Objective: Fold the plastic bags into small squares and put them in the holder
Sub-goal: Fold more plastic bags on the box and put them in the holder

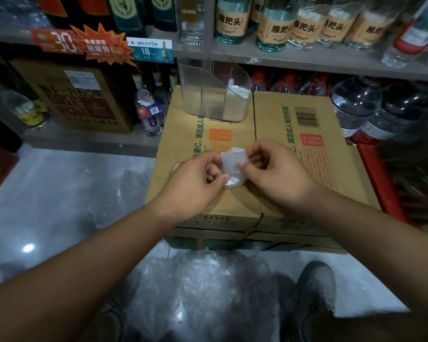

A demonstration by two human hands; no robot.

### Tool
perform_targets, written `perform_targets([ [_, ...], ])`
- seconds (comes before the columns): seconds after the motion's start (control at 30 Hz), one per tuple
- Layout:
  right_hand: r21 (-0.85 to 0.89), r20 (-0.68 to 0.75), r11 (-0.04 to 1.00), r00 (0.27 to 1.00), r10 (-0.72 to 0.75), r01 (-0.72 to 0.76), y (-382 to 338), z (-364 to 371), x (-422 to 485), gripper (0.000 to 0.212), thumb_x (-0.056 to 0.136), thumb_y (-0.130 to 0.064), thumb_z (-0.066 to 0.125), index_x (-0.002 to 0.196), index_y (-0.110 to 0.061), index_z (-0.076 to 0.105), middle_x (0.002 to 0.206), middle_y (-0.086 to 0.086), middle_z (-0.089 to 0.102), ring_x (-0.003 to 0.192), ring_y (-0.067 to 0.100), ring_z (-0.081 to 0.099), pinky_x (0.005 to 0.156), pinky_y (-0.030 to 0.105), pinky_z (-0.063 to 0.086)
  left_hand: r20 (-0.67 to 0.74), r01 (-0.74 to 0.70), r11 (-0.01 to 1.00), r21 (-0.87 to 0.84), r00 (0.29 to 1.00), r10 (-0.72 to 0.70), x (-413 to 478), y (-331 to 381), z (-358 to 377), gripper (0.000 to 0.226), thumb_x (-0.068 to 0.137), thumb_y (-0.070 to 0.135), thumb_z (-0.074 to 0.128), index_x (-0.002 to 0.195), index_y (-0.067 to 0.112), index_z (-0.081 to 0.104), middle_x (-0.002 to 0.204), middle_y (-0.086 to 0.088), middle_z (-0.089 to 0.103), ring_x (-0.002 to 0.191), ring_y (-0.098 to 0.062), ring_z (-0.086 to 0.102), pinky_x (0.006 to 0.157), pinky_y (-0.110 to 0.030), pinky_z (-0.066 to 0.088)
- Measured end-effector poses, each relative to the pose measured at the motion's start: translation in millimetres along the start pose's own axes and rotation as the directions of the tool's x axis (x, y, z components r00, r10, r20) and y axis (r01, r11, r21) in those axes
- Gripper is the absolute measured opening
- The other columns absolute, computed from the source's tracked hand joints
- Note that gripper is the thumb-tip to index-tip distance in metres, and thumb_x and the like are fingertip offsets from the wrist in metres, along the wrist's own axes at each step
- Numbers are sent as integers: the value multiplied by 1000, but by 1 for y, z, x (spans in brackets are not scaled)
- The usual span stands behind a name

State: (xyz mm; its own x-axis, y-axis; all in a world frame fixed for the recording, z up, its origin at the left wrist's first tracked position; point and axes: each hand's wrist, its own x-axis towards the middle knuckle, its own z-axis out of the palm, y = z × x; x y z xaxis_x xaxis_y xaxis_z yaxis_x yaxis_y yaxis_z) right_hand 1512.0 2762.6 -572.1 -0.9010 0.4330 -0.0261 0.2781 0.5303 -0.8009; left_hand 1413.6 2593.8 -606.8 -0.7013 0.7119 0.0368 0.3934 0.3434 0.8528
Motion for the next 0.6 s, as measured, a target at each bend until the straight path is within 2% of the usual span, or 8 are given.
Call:
perform_targets([
  [0.1,-92,-24,994,998,-60,57,2,-1,5,30,87,-23,73,114,-22,59,101,-5,63,80,13,63,77,35,57,11,22,999,43,1000,-22,4,2,1,15,85,39,64,99,36,63,75,16,68,75,-10,66,93,-52,51],
  [0.27,-196,-50,972,989,-139,127,3,2,11,24,89,-23,70,111,-20,61,95,-3,64,82,14,58,75,28,48,2,69,997,23,998,-69,9,4,3,26,82,46,61,107,41,60,75,12,68,77,-14,67,91,-55,51],
  [0.4,-185,-52,979,994,-96,85,3,1,16,19,92,-22,68,110,-17,63,93,-8,65,74,5,57,69,25,45,12,90,996,6,996,-90,8,8,3,37,75,50,66,109,35,62,75,13,68,74,-12,65,92,-57,50],
  [0.5,-127,-31,990,998,-59,54,3,-1,20,28,92,-18,68,118,-22,59,86,-8,64,67,0,56,63,20,43,33,76,997,25,996,-77,4,11,2,47,70,53,72,111,35,60,78,18,69,76,-8,66,93,-55,50],
  [0.6,-134,22,989,998,-63,65,2,-3,19,27,91,-14,68,115,-26,62,83,-7,65,69,6,60,66,30,52,41,68,997,24,997,-69,3,11,-1,58,66,51,79,117,33,57,79,17,70,78,-8,67,92,-52,51],
])
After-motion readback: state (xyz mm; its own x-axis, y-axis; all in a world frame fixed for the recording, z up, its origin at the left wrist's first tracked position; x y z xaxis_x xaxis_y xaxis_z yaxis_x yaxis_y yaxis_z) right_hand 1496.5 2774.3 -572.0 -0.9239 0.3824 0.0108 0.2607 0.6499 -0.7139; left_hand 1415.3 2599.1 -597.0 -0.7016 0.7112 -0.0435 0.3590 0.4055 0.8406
